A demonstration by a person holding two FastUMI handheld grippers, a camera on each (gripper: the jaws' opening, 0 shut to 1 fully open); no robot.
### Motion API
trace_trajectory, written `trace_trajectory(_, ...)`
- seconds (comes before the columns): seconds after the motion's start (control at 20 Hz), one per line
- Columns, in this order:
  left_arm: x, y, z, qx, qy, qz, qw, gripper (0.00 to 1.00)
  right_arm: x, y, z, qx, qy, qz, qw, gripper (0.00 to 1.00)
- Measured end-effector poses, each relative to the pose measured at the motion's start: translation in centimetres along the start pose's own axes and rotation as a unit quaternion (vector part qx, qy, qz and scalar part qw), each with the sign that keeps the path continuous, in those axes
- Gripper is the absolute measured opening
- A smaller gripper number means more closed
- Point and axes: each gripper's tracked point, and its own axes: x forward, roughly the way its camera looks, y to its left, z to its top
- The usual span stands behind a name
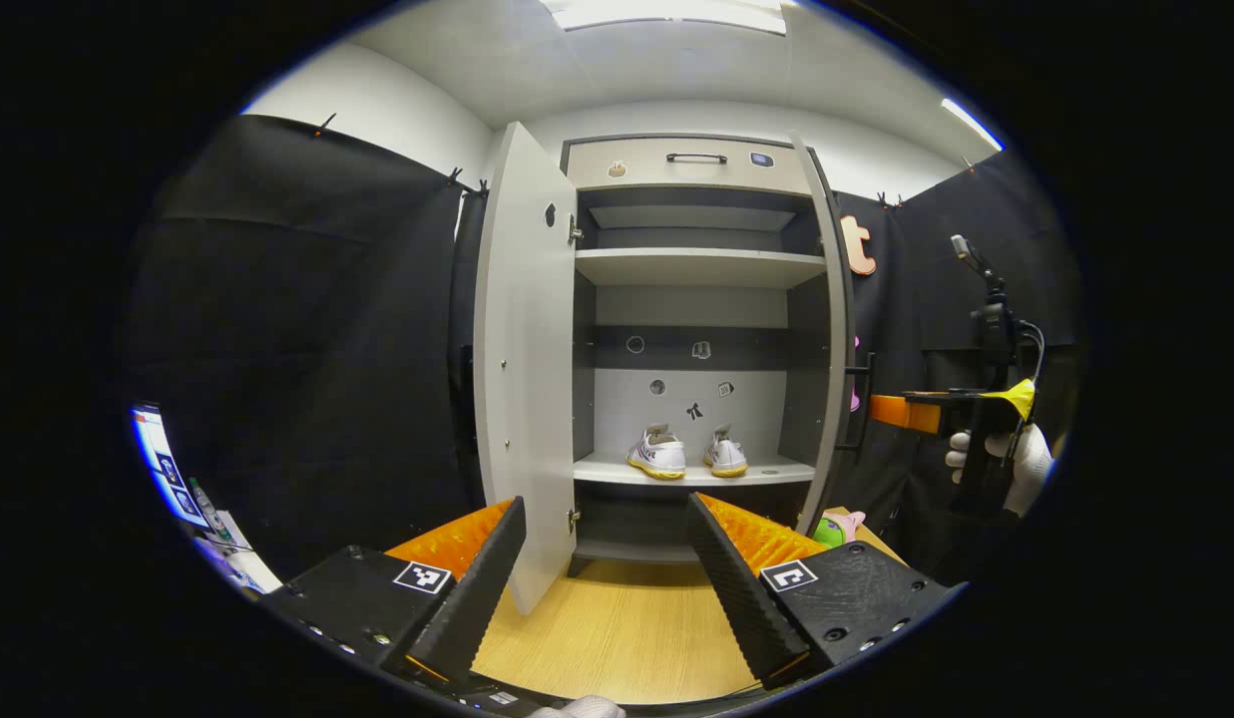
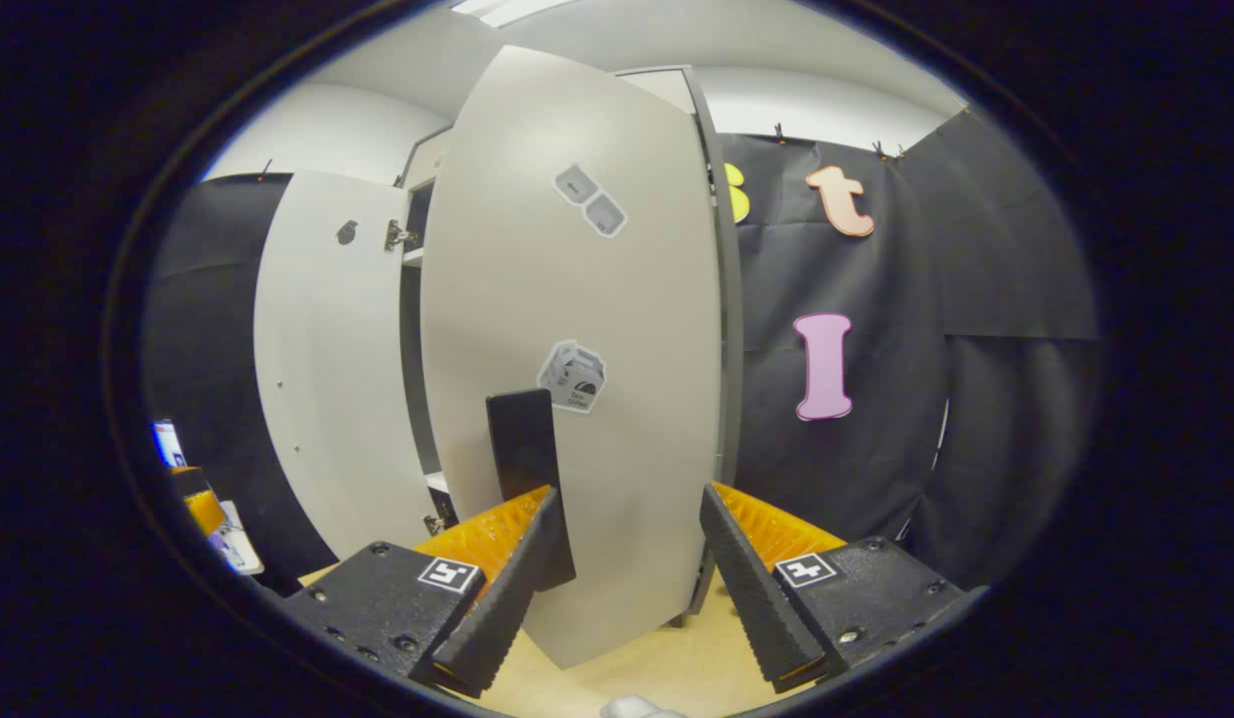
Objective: Grab one shoe with the right hand and put it into the shoe cabinet, grab the other shoe with the left hand and put it into the shoe cabinet; then close the right door with the right hand and the left door with the left hand.
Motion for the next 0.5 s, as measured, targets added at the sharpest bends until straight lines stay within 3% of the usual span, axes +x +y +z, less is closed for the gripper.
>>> trace_trajectory(0.15,-0.3,0.2,0.0,-0.001,0.001,-0.004,1.000,0.96,0.3,2.6,-0.2,0.010,0.002,0.021,1.000,0.97)
trace_trajectory(0.5,-0.6,0.7,0.4,0.003,-0.004,-0.022,1.000,0.96,-2.8,4.2,-0.2,-0.008,-0.016,0.008,1.000,0.94)
